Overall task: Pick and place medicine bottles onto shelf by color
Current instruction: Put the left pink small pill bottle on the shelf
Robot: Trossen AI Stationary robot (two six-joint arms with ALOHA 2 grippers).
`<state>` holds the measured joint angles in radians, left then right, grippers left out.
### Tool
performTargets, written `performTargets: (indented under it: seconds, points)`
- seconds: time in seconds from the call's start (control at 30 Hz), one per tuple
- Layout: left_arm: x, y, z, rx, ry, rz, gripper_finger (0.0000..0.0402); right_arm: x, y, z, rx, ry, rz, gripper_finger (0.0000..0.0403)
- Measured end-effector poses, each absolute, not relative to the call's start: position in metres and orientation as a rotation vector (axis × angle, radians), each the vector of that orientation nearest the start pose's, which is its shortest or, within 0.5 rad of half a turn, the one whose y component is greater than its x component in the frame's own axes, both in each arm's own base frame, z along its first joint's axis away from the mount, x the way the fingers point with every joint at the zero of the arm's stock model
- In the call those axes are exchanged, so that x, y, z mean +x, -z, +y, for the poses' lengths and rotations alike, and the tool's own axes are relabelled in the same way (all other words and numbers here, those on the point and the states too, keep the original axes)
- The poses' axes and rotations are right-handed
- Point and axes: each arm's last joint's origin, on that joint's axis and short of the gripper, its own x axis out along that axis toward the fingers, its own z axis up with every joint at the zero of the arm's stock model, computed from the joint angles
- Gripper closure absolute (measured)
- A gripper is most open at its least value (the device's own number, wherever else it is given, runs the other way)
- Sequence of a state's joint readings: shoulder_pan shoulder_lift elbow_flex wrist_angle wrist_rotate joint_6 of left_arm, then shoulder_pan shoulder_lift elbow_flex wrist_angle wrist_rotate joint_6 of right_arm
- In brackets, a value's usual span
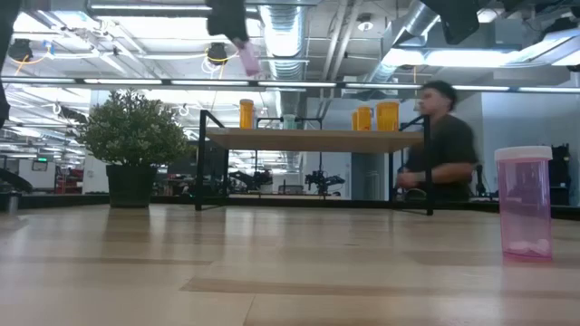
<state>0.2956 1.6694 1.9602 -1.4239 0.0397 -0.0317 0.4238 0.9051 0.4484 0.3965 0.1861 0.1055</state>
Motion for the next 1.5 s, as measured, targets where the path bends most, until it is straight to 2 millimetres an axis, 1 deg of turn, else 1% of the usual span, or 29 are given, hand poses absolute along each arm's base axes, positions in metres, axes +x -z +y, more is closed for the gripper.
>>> performTargets:
  seconds: [0.13,0.3,0.37,0.43,0.57,0.63,0.83,0.97,1.23,1.37,1.5]
  points:
    - [0.308,-0.409,0.111,-0.187,-0.241,1.161,0.0306,0.184,-0.251,0.076,0.085,-0.212,0.07,0.0046]
    - [0.326,-0.411,0.142,-0.16,-0.253,1.162,0.0306,0.184,-0.25,0.076,0.078,-0.211,0.076,0.0046]
    - [0.334,-0.404,0.153,-0.155,-0.258,1.153,0.0306,0.184,-0.251,0.076,0.068,-0.21,0.073,0.0046]
    - [0.333,-0.395,0.164,-0.158,-0.245,1.188,0.0306,0.184,-0.25,0.076,0.07,-0.209,0.077,0.0046]
    - [0.338,-0.377,0.183,-0.179,-0.273,1.247,0.0305,0.184,-0.247,0.077,0.1,-0.208,0.116,0.0046]
    - [0.341,-0.373,0.191,-0.174,-0.276,1.235,0.0305,0.183,-0.245,0.078,0.122,-0.21,0.138,0.0046]
    - [0.346,-0.376,0.198,-0.13,-0.261,1.147,0.0305,0.186,-0.238,0.086,0.128,-0.232,0.177,0.0046]
    - [0.346,-0.376,0.2,-0.127,-0.255,1.136,0.0305,0.193,-0.232,0.089,0.126,-0.23,0.183,0.0046]
    - [0.349,-0.365,0.203,-0.154,-0.219,1.186,0.0305,0.203,-0.226,0.086,0.131,-0.198,0.181,0.0046]
    - [0.351,-0.356,0.204,-0.17,-0.201,1.233,0.0305,0.204,-0.227,0.086,0.126,-0.199,0.173,0.0046]
    - [0.352,-0.353,0.204,-0.177,-0.196,1.251,0.0305,0.204,-0.227,0.085,0.125,-0.193,0.169,0.0046]
